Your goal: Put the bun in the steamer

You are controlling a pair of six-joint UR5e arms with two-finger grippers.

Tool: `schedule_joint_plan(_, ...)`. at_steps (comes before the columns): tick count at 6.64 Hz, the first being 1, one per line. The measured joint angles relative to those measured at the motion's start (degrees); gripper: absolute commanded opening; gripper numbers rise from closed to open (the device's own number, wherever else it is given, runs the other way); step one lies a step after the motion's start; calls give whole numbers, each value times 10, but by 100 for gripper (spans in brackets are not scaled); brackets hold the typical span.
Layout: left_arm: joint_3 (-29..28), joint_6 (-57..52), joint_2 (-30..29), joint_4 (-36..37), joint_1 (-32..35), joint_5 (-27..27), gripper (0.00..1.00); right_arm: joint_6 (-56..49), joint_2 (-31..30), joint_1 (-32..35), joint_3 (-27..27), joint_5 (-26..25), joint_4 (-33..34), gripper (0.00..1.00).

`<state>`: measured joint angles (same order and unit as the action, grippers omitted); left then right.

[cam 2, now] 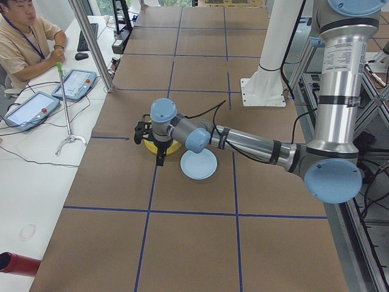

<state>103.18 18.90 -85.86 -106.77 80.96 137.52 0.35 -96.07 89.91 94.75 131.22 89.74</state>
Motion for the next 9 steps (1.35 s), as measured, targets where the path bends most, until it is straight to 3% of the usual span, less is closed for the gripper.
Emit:
schedule_joint_plan(2, -1, -128, 68, 7, 68, -5, 100, 0, 0, 0, 0, 0, 0, 100)
schedule_joint_plan(5, 10, -152, 72, 83, 85, -11, 100, 0, 0, 0, 0, 0, 0, 100)
schedule_joint_plan(9, 5, -274, 75, 171, 138, -35, 100, 0, 0, 0, 0, 0, 0, 100)
